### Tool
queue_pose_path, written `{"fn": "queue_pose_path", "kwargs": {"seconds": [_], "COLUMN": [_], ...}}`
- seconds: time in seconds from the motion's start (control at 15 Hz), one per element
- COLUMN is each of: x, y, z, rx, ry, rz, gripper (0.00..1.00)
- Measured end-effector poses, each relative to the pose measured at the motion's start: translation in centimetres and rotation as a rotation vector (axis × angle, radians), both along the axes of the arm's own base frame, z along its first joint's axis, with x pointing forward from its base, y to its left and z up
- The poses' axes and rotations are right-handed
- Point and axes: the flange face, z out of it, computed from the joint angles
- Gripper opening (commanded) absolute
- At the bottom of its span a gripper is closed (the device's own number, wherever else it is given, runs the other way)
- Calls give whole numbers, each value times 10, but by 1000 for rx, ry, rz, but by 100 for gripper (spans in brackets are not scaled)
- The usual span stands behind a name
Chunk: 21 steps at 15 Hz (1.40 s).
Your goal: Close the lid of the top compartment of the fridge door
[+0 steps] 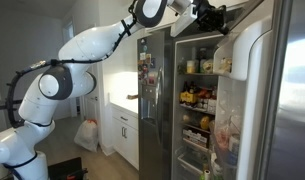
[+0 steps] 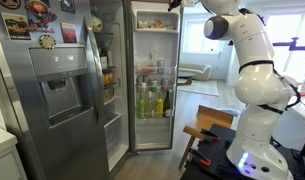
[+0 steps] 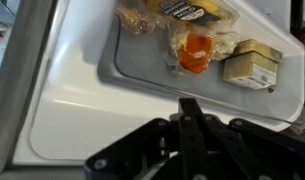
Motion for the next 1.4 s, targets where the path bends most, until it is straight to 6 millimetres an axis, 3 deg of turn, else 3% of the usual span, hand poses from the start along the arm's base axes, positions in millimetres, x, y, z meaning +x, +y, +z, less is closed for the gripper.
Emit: {"fn": "queue_pose_path", "kwargs": {"seconds": [0.33,0.73,1.4], "x": [-4,4,0], "y": [-13,-25,-22], "z": [0,-15,-20], "rx": [-17,-29,9], "ry": [-27,-25,69], "rz": [-29,-57,-42], "gripper": [0,0,0]}}
